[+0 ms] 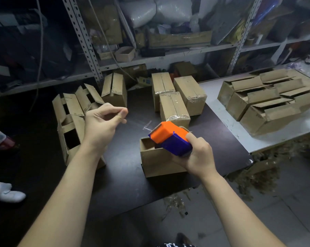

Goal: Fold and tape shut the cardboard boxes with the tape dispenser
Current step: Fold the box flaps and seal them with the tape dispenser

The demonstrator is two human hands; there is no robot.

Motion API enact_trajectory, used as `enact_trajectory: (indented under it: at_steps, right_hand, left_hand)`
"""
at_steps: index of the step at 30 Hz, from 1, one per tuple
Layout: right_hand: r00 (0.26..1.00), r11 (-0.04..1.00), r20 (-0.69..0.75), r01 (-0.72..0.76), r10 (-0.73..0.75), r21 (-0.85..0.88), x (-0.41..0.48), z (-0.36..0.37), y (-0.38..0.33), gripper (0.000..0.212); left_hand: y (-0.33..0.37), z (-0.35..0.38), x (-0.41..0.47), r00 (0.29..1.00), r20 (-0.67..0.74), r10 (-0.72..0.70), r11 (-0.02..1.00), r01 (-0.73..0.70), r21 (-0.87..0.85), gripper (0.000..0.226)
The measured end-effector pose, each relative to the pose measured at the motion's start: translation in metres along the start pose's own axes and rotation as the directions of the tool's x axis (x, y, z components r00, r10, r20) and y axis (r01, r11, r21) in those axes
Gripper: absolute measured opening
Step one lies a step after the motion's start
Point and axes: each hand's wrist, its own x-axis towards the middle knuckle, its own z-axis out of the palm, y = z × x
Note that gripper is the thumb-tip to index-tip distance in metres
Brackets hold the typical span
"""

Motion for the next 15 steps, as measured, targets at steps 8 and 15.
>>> enact_trajectory:
  at_steps: [8, 15]
  right_hand:
    - [0.996, 0.999, -0.094, 0.016, -0.014, 0.031, 0.016, -0.018, -0.007, 0.07]
    - [0.997, 0.992, -0.005, -0.077, 0.078, 0.096, 0.022, -0.024, -0.013, 0.071]
  left_hand:
    - [-0.014, 0.017, -0.004, 0.972, -0.223, -0.076, 0.996, 0.085, 0.033, 0.014]
    - [-0.039, 0.02, -0.019, 0.946, -0.041, -0.322, 0.947, 0.321, -0.012, 0.03]
